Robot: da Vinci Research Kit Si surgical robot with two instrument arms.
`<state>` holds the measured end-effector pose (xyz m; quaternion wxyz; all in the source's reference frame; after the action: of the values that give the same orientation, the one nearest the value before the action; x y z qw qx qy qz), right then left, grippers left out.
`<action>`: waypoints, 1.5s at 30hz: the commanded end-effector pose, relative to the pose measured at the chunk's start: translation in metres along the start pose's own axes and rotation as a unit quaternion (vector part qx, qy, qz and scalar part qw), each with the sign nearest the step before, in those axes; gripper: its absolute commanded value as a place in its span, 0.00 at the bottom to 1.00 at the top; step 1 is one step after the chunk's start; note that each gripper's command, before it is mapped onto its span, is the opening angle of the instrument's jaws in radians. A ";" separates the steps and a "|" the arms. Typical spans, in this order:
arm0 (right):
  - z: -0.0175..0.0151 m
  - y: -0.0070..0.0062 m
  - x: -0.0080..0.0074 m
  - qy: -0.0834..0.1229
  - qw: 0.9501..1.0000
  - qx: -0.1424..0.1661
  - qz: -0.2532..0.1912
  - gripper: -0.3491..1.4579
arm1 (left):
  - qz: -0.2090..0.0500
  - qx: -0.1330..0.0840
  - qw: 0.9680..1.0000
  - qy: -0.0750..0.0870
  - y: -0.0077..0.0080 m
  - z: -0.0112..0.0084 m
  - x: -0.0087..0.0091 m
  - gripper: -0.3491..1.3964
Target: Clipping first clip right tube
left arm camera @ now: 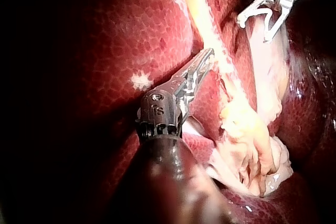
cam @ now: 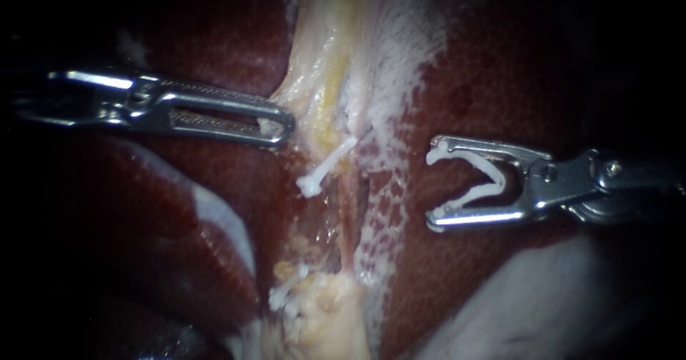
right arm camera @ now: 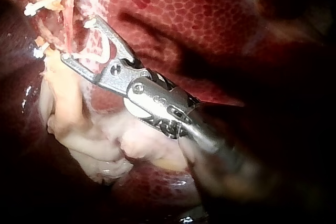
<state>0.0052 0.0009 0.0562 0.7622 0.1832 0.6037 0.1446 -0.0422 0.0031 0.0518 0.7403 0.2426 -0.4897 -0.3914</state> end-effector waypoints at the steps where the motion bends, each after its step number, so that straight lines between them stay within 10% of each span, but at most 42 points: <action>1: 0.0000 0.0000 0.0000 0.000 1.000 0.000 0.001 0.52 | 0.000 0.000 1.000 0.000 0.0000 0.0000 0.0000 0.10; 11: 0.0011 -0.0006 -0.0010 0.000 1.000 0.005 -0.003 0.52 | -0.002 0.001 1.000 0.000 0.0003 -0.0017 -0.0008 0.10; 25: 0.0076 -0.0030 -0.0072 -0.003 0.999 0.029 0.038 0.53 | -0.005 -0.023 0.999 -0.028 0.0011 -0.0098 -0.0077 0.10; 45: 0.0144 -0.0027 -0.0073 -0.006 0.997 0.046 0.069 0.53 | -0.002 -0.029 0.999 -0.033 -0.0009 -0.0096 -0.0083 0.10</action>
<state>0.0178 -0.0062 0.0644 0.7448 0.2606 0.5911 0.1673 -0.0355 0.0092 0.0428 0.7296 0.2084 -0.5016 -0.4155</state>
